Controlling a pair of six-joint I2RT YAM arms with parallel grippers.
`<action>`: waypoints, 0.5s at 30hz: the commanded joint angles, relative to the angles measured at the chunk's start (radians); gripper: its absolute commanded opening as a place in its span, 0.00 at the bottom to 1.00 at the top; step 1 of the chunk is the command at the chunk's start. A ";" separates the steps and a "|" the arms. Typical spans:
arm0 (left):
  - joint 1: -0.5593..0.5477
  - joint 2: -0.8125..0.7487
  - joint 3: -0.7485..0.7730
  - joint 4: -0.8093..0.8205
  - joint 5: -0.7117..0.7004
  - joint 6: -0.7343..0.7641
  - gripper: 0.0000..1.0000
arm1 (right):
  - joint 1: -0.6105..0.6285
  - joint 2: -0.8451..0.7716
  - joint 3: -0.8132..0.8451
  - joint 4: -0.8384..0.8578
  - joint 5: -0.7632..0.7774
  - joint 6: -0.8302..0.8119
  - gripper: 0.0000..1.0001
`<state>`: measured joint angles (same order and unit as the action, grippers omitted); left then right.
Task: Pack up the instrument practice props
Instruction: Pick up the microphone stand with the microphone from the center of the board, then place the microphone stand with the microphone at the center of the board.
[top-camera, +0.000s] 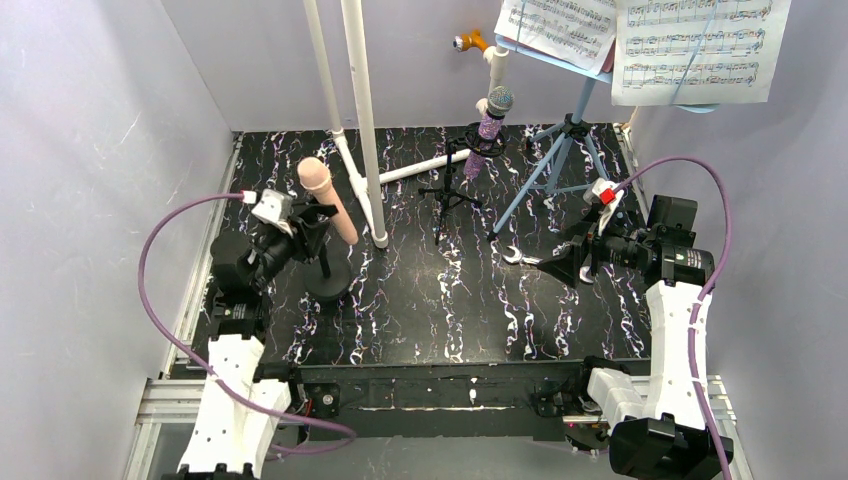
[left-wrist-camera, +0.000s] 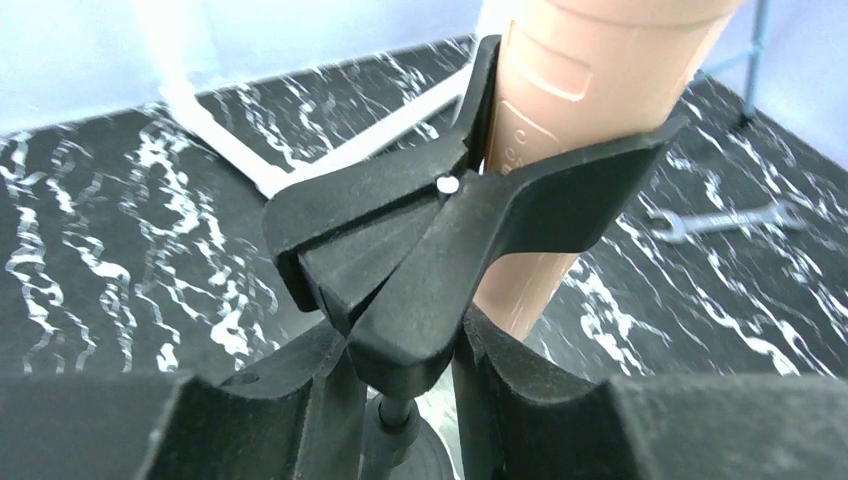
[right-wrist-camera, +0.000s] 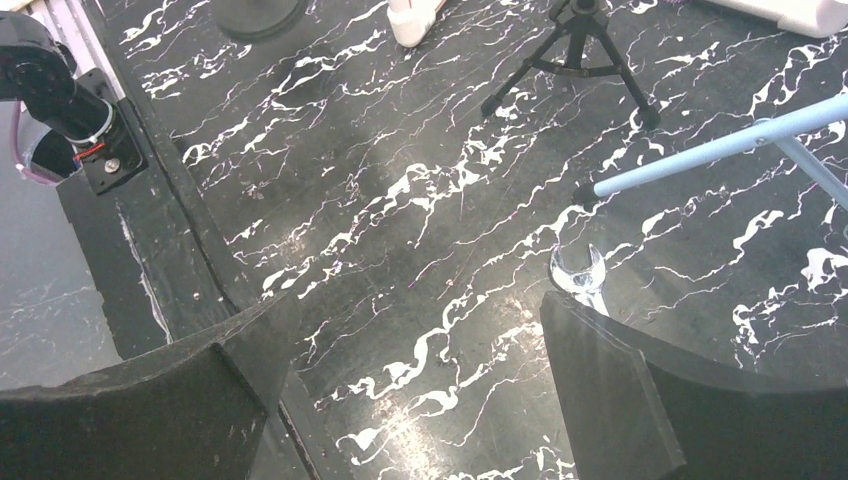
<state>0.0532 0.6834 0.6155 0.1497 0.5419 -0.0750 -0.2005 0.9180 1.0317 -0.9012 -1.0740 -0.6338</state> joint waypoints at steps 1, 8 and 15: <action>-0.099 -0.085 0.085 -0.245 -0.008 0.110 0.00 | 0.005 -0.005 0.002 -0.023 0.008 -0.023 1.00; -0.169 -0.225 0.095 -0.363 0.043 0.081 0.00 | 0.005 0.004 -0.011 -0.019 0.013 -0.022 1.00; -0.192 -0.282 0.086 -0.345 0.177 -0.029 0.00 | 0.006 0.004 -0.016 -0.024 0.027 -0.024 1.00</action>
<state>-0.1246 0.4248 0.6521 -0.2501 0.6140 -0.0334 -0.2005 0.9257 1.0172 -0.9192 -1.0489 -0.6411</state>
